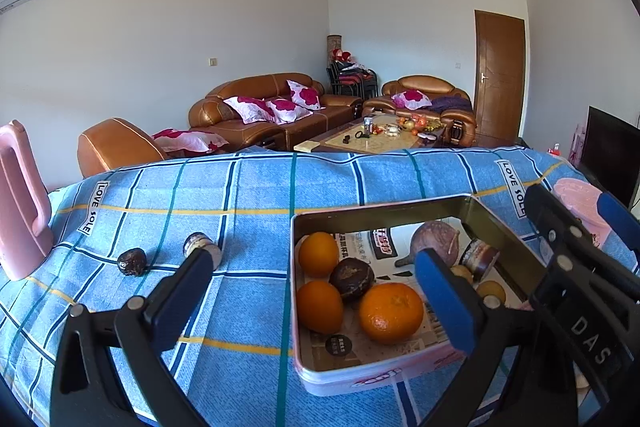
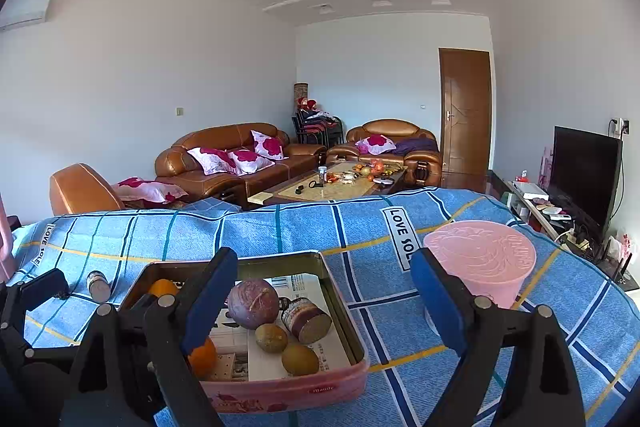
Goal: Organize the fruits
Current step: 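Withdraw both open tools from the tin box toward the remaining items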
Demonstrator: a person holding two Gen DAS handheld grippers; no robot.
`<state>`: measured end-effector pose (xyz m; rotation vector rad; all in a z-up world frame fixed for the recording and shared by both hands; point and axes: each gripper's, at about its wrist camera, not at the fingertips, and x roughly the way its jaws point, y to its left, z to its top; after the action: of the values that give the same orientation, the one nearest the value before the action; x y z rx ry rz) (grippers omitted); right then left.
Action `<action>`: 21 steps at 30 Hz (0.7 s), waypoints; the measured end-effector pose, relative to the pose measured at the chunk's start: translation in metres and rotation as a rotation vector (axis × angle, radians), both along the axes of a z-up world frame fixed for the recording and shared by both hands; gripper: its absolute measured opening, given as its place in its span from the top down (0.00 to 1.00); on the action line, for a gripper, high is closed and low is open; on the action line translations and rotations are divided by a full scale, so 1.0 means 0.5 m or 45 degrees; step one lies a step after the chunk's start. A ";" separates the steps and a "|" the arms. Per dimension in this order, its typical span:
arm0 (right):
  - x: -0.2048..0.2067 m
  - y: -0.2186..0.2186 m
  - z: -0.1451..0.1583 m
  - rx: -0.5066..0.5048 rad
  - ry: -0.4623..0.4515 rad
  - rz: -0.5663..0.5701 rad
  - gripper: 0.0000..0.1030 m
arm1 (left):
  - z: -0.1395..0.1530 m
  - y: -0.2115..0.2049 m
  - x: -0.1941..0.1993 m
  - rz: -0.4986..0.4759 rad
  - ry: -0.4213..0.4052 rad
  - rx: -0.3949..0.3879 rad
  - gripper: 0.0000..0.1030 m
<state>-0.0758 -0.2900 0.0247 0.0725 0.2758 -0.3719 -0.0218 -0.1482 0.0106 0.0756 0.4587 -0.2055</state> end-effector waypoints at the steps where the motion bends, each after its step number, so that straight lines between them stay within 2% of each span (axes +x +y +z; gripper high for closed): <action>1: -0.005 0.000 0.000 0.001 -0.003 -0.008 0.13 | 0.000 0.002 -0.002 0.002 -0.003 -0.003 0.00; 9: -0.043 0.010 0.003 0.001 -0.017 -0.077 0.13 | 0.007 0.024 -0.030 0.012 -0.062 -0.008 0.00; 14: -0.051 0.016 0.005 -0.020 -0.014 -0.130 0.13 | 0.011 0.058 -0.042 0.035 -0.093 -0.055 0.00; 21: -0.044 0.056 0.003 -0.013 0.034 -0.090 0.13 | 0.008 0.102 -0.024 0.061 -0.062 -0.022 0.00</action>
<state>-0.0980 -0.2621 0.0264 0.0670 0.2985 -0.4447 -0.0339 -0.0971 0.0145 0.0528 0.4101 -0.1604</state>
